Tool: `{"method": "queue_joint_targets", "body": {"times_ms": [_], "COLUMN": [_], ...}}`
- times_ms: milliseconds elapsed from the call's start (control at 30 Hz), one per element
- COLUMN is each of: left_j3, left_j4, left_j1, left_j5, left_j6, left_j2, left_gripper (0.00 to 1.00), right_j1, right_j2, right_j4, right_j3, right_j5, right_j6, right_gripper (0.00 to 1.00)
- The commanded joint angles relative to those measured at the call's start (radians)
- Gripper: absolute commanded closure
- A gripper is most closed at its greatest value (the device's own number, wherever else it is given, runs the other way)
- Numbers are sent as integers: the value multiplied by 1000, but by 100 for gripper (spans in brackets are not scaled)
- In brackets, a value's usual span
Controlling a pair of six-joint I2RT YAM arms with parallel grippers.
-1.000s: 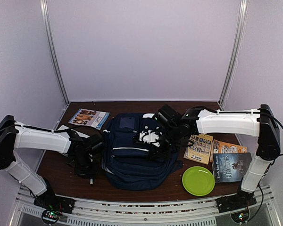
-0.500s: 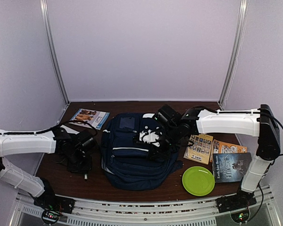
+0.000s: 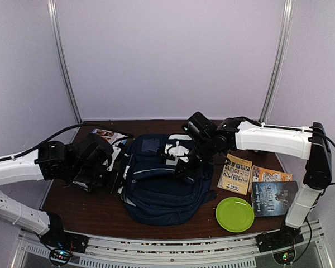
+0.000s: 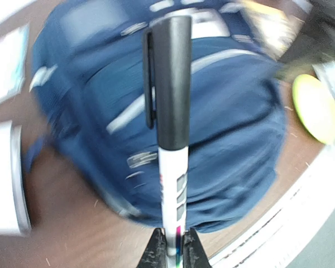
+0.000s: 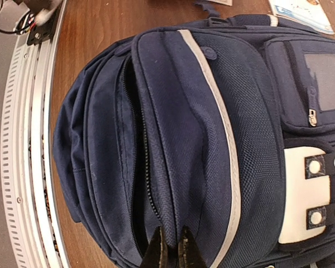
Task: Pack the student bag
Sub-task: Place the pen in the upper front pocket of the bag.
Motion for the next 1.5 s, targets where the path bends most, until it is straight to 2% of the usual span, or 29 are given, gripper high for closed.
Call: {"method": "queue_joint_targets", "body": {"times_ms": [0, 133, 267, 433, 633, 900, 1133, 1300, 1433, 1467], "left_j3": [126, 192, 192, 241, 286, 297, 349, 421, 430, 429], "left_j4": [62, 71, 143, 150, 165, 303, 349, 380, 402, 406], "left_j1": [-154, -244, -291, -299, -315, -313, -259, -206, -175, -172], "left_j5": [-121, -210, -211, -315, -506, -691, -765, -831, -848, -851], "left_j6": [271, 406, 575, 731, 947, 1160, 1224, 1208, 1228, 1232], "left_j2": [115, 206, 244, 323, 423, 567, 707, 785, 818, 822], "left_gripper": [100, 100, 100, 100, 100, 100, 100, 100, 100, 97], "right_j1": [-31, -38, -45, -46, -46, -47, -47, -47, -47, -47], "right_j2": [-45, -20, -10, -14, -22, -13, -5, -6, -10, -12], "right_j4": [-16, -76, -109, -116, -125, -127, -138, -143, -146, -146], "right_j3": [82, 152, 193, 201, 199, 223, 232, 231, 225, 223], "right_j5": [24, 10, -6, -40, -64, -95, -132, -138, -142, -142], "right_j6": [23, 22, 21, 24, 25, 33, 36, 35, 30, 30], "right_gripper": [100, 100, 100, 100, 100, 100, 100, 100, 100, 100]}}
